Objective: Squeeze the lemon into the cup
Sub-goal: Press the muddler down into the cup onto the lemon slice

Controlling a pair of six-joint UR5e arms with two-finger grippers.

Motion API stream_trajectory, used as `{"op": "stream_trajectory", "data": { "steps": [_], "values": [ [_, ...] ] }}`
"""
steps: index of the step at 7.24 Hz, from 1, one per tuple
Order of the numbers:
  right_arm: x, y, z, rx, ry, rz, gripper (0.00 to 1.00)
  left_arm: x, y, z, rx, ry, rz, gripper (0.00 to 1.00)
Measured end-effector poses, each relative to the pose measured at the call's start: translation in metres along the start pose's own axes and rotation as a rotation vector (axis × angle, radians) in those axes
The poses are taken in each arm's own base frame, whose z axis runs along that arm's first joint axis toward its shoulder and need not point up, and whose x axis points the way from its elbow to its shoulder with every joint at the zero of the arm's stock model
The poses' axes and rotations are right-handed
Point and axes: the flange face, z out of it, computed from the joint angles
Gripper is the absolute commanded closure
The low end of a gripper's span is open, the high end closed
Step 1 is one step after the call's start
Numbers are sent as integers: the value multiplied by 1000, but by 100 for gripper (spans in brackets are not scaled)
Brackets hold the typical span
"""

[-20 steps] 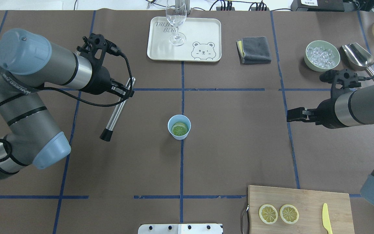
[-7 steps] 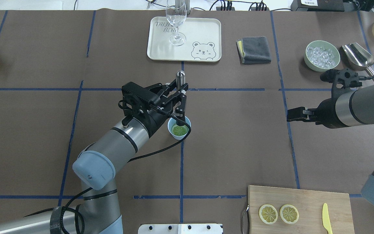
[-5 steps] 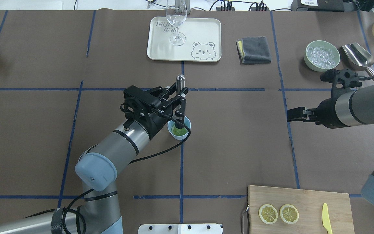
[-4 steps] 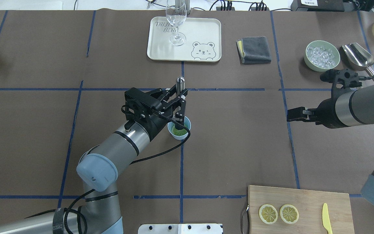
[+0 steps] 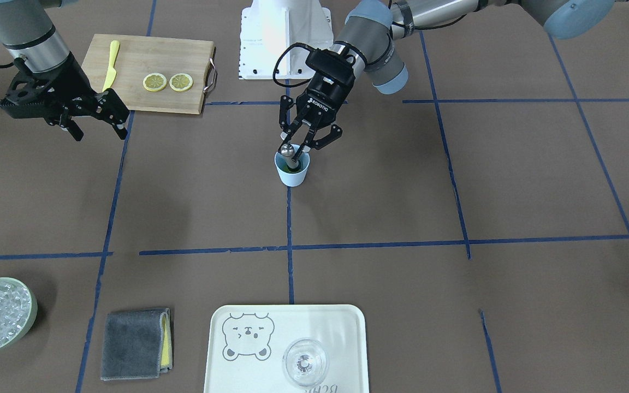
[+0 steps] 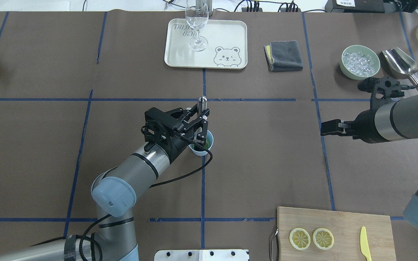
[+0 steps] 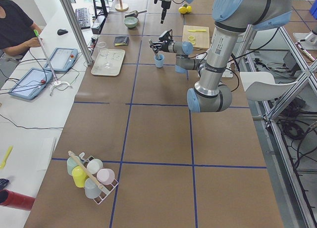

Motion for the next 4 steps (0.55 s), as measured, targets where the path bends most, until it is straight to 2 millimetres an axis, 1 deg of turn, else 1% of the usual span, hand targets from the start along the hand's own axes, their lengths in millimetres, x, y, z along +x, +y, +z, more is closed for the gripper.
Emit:
{"op": "stream_trajectory", "data": {
  "steps": [4],
  "values": [
    [-1,0,-1,0,-3,-1,0,6,8,-2,-13,8,1,100]
  ]
}}
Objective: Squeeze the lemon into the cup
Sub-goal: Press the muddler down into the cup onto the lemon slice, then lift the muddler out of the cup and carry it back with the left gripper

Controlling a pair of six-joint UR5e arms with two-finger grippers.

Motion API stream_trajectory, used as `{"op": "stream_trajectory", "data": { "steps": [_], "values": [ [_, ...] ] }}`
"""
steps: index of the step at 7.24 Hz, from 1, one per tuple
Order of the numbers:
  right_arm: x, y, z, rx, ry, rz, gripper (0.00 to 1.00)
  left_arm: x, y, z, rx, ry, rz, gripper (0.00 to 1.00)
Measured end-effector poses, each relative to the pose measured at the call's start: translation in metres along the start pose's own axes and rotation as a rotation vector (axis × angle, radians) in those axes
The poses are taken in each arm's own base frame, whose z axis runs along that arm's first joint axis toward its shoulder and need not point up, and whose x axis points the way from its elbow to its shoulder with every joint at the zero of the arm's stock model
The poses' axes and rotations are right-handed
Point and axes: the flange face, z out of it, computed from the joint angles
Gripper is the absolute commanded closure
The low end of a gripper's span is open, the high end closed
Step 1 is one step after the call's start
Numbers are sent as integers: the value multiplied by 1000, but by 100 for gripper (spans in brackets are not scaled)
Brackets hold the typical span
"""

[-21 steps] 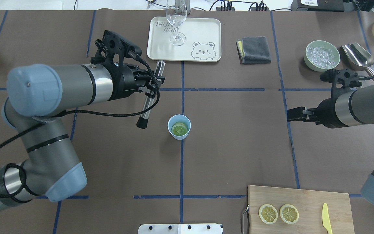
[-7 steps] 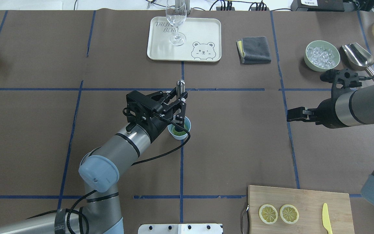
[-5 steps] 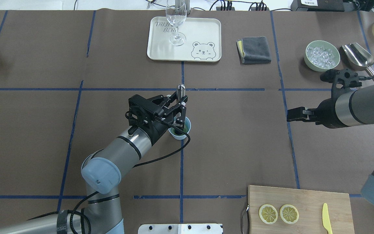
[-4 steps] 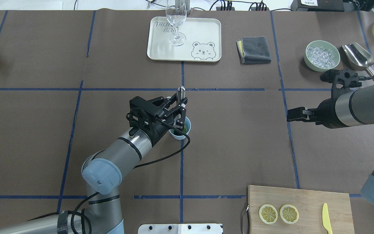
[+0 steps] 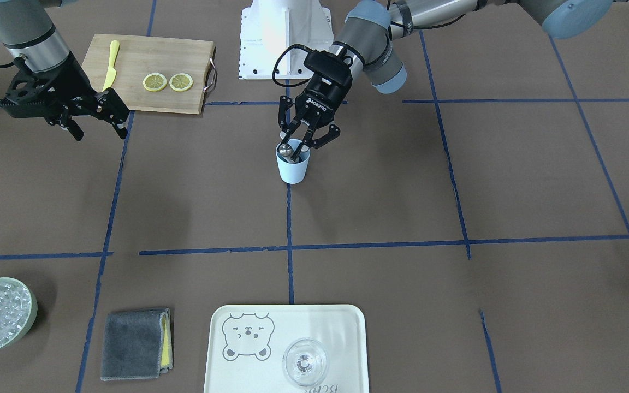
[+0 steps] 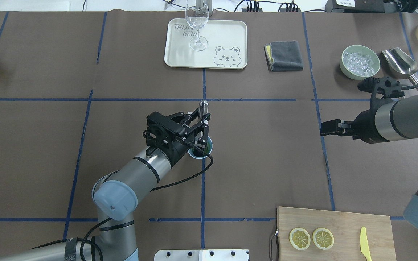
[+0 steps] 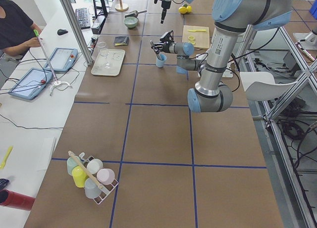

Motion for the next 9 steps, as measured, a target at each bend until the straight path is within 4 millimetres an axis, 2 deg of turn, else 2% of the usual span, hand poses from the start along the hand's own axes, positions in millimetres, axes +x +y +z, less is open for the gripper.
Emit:
{"op": "stream_trajectory", "data": {
  "steps": [2,4,6,7,9],
  "values": [
    [-1,0,-1,1,-2,-1,0,4,-5,-2,7,8,-2,100],
    [-1,0,-2,2,-4,2,0,12,-30,-11,49,34,20,100],
    [-1,0,-1,1,-2,4,0,8,-56,-18,116,57,1,100],
    [0,0,0,0,0,5,0,-1,-75,-19,164,62,-18,100],
    [1,0,1,-1,2,5,0,-25,-125,-18,249,39,-34,100]
  ]
}}
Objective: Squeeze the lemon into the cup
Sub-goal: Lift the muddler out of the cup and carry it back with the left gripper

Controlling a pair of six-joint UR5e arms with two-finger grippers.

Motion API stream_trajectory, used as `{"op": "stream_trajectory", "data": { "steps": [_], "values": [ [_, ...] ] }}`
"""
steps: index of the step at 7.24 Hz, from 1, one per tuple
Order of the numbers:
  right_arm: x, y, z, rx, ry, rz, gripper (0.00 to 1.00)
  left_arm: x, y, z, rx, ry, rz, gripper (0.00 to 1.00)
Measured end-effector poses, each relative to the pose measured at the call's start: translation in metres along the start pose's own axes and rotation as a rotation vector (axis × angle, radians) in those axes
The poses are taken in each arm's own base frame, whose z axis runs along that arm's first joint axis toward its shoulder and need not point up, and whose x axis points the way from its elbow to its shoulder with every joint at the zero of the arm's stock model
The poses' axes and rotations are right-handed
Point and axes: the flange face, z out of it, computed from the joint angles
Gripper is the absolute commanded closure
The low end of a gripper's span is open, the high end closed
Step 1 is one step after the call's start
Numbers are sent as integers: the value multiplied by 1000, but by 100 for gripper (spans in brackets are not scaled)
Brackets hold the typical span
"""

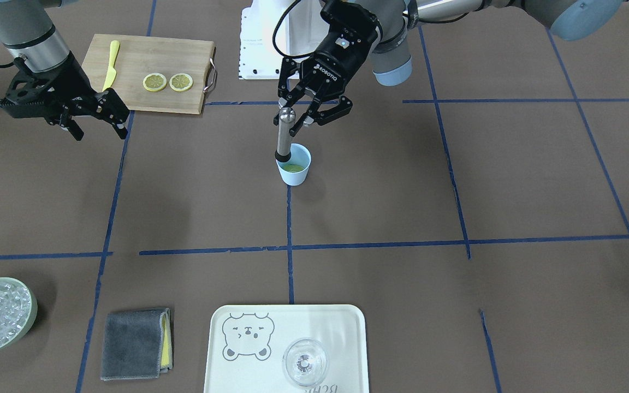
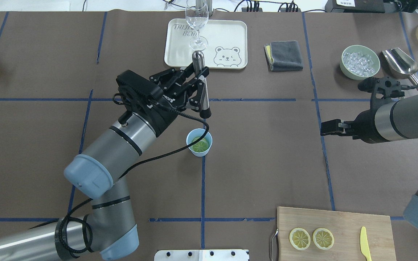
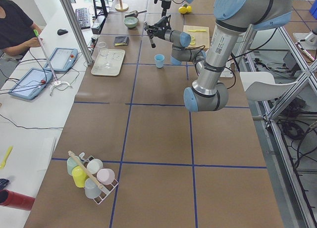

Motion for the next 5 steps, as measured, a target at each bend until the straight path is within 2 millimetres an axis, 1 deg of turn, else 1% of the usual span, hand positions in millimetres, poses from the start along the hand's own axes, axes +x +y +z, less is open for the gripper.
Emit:
{"op": "stream_trajectory", "data": {
  "steps": [1,2,3,4,5],
  "values": [
    [0,0,1,0,1,0,0,-14,-12,11,-15,-41,26,100],
    [1,0,1,0,2,1,0,-31,-19,28,-96,-82,64,100],
    [1,0,1,0,3,1,0,-56,-26,45,-221,-87,88,100],
    [1,0,1,1,4,1,0,-89,-29,56,-381,-81,77,100],
    [2,0,0,2,4,2,0,-124,-30,53,-544,-103,33,100]
  ]
}}
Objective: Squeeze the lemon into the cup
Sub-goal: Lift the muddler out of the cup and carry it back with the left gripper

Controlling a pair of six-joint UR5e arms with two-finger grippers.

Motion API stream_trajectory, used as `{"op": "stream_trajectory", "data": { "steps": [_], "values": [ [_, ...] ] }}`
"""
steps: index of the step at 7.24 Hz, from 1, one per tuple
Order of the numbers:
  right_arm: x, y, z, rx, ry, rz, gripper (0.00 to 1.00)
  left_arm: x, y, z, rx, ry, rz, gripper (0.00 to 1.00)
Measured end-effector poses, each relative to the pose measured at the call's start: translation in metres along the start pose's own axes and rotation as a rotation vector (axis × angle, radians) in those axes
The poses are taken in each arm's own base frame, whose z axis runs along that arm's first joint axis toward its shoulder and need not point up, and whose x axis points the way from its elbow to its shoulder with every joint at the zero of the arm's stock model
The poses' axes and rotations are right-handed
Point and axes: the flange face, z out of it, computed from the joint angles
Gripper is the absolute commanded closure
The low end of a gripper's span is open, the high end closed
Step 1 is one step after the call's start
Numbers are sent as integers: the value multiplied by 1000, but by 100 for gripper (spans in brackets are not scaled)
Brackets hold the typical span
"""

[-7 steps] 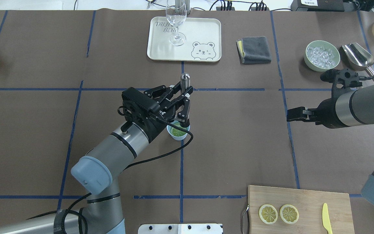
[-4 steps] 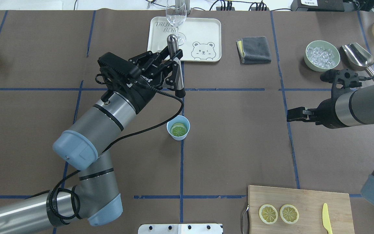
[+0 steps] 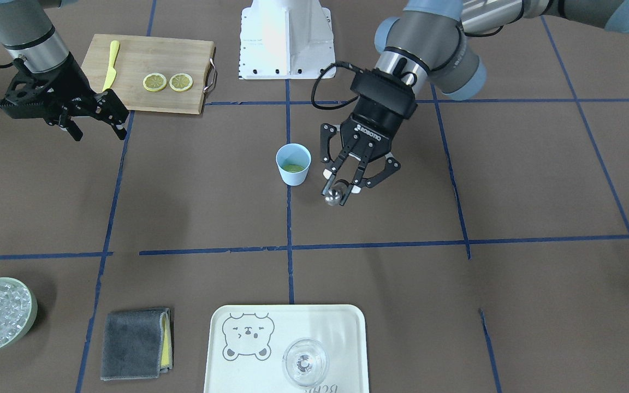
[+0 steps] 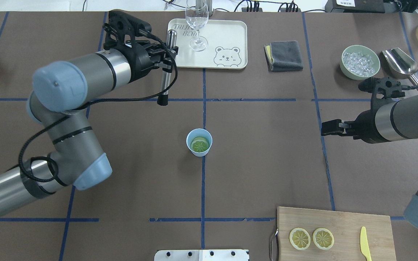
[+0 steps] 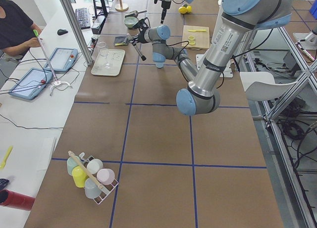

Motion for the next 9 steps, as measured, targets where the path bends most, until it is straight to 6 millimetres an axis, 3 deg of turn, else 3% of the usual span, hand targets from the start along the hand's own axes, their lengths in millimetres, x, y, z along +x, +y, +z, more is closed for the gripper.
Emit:
{"op": "stream_trajectory", "data": {
  "steps": [3,6,9],
  "values": [
    [0,0,-1,1,-1,0,0,-89,29,-20,-408,-161,-133,100],
    [1,0,-2,2,0,1,0,-203,76,-34,-678,-318,-295,100],
    [1,1,-3,6,-2,41,0,-268,126,-37,-827,-363,-413,100]
  ]
}}
